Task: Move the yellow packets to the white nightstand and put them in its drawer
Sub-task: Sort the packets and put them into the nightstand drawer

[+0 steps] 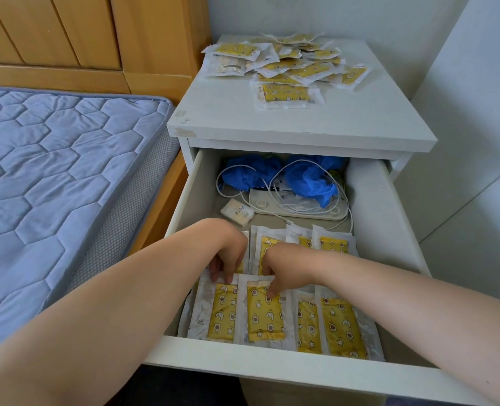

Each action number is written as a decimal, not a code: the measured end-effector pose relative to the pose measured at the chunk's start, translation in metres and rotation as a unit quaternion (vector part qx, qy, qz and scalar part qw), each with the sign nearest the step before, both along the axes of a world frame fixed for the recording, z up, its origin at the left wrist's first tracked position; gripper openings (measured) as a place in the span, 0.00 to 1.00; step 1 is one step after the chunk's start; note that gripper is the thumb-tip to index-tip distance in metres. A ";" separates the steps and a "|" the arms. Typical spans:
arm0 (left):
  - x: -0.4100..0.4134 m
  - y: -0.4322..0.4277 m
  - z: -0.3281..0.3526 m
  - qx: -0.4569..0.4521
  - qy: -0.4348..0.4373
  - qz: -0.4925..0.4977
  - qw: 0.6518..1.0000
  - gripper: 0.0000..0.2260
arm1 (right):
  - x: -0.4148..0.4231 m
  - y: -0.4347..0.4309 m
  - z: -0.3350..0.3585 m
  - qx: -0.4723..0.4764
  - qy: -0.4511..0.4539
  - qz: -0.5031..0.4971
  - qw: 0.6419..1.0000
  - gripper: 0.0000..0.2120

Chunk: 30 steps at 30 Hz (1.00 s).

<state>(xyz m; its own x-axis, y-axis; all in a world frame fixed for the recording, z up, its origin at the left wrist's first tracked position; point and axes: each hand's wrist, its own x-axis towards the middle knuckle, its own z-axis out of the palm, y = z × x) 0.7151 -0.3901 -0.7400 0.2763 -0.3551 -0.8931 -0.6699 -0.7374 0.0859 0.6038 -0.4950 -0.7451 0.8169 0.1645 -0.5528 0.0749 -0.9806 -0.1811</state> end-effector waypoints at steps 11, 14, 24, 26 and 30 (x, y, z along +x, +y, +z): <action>0.005 0.000 0.023 -0.199 -0.069 0.032 0.977 0.08 | 0.010 -0.026 0.025 0.024 -0.154 -0.119 0.981 0.15; 0.007 0.001 0.039 -0.287 -0.128 0.040 0.948 0.10 | 0.012 -0.041 0.043 0.050 -0.207 -0.158 0.964 0.11; 0.005 -0.022 0.116 -0.530 -0.263 0.120 0.797 0.06 | 0.017 -0.080 0.118 0.099 -0.405 -0.236 0.878 0.08; 0.007 -0.028 0.125 -0.568 -0.307 0.131 0.752 0.07 | 0.018 -0.083 0.127 0.096 -0.438 -0.232 0.863 0.08; 0.025 -0.037 0.132 -0.605 -0.398 0.132 0.677 0.10 | 0.029 -0.092 0.138 0.105 -0.493 -0.233 0.832 0.08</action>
